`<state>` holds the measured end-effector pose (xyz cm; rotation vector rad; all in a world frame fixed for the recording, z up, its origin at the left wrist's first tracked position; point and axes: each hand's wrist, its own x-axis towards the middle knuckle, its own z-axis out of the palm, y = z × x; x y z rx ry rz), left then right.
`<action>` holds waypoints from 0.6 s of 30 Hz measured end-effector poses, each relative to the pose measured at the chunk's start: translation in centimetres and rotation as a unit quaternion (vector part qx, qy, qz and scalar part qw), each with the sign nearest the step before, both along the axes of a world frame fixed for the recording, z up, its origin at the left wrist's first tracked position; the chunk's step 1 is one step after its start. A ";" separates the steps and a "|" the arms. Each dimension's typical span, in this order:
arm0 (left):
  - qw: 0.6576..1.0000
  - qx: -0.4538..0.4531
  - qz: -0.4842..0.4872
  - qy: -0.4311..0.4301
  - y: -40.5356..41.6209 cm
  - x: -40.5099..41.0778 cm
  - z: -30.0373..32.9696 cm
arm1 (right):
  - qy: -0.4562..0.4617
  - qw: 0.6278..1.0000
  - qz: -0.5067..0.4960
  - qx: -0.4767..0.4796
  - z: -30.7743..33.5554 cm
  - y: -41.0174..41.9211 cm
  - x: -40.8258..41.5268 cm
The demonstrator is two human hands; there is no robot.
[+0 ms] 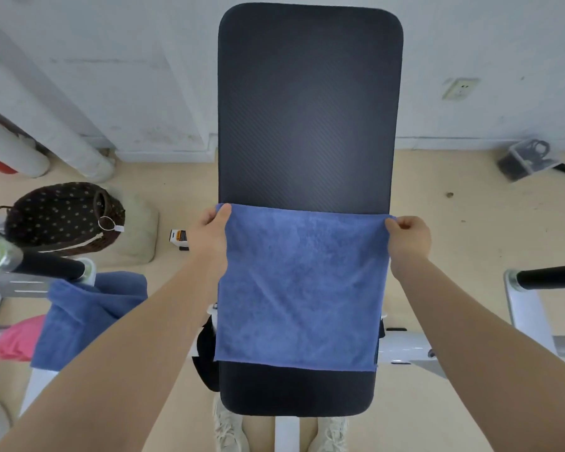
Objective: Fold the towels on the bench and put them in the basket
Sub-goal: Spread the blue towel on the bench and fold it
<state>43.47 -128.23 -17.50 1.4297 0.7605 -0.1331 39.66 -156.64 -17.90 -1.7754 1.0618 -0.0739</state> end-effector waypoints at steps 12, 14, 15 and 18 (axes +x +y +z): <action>0.990 0.063 -0.009 -0.128 0.6 5.1 3.3 | -0.107 0.994 0.012 0.027 3.2 -0.2 6.6; 0.930 0.306 -0.126 -0.161 0.9 4.4 2.4 | -0.057 0.973 0.105 -0.197 2.4 0.9 5.9; 0.854 0.434 -0.200 -0.204 0.8 3.8 1.7 | -0.072 0.936 0.167 -0.300 1.8 2.0 5.1; 0.588 0.621 -0.400 -0.330 -1.2 2.1 -1.3 | -0.149 0.802 0.416 -0.402 -0.1 6.6 2.8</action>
